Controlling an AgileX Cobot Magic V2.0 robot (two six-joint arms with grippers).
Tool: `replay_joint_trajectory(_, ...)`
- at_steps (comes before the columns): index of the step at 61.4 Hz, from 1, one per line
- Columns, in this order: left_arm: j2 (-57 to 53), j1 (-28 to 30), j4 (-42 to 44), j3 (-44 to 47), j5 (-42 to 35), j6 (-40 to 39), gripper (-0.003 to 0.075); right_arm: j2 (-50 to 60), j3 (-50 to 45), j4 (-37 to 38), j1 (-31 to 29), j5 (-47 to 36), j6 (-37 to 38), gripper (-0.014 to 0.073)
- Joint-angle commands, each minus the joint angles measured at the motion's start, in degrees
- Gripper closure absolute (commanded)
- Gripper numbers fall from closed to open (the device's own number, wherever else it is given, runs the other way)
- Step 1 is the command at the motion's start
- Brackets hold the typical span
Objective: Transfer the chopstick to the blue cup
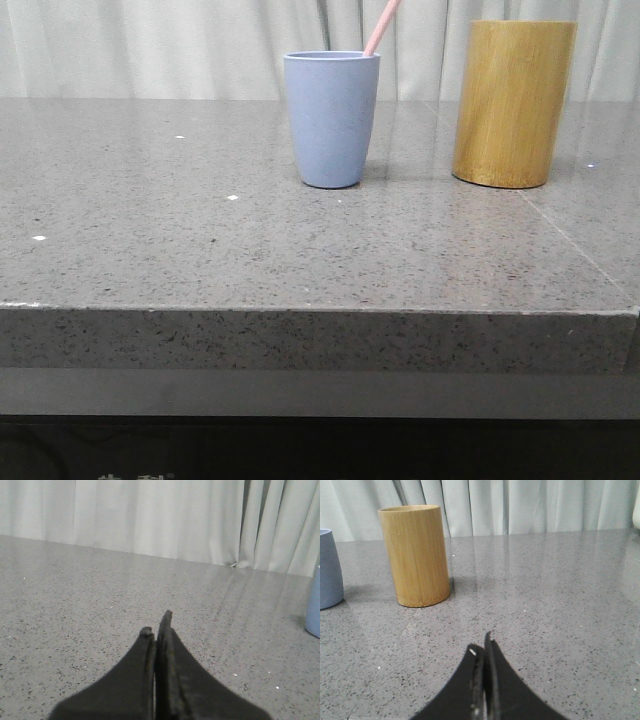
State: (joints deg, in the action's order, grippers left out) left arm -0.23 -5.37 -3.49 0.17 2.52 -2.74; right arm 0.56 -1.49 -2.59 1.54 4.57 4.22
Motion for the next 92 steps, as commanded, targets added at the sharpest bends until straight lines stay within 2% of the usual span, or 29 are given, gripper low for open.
replay_joint_trajectory(1,-1.4,-0.4,0.0,0.7,-4.5,-0.4,0.0739,1.2,0.2,-0.2,-0.4,-5.2,-0.3,0.0661)
replay_joint_trajectory(61,-1.4,-0.4,0.0,0.7,-4.5,-0.4,0.0739,1.3,0.2,0.1,-1.0,-6.0,-0.3,0.0661)
replay_joint_trajectory(92,-1.4,-0.4,0.0,0.7,-4.5,-0.4,0.0739,1.3,0.2,0.1,-3.8,-6.3,-0.3,0.0661)
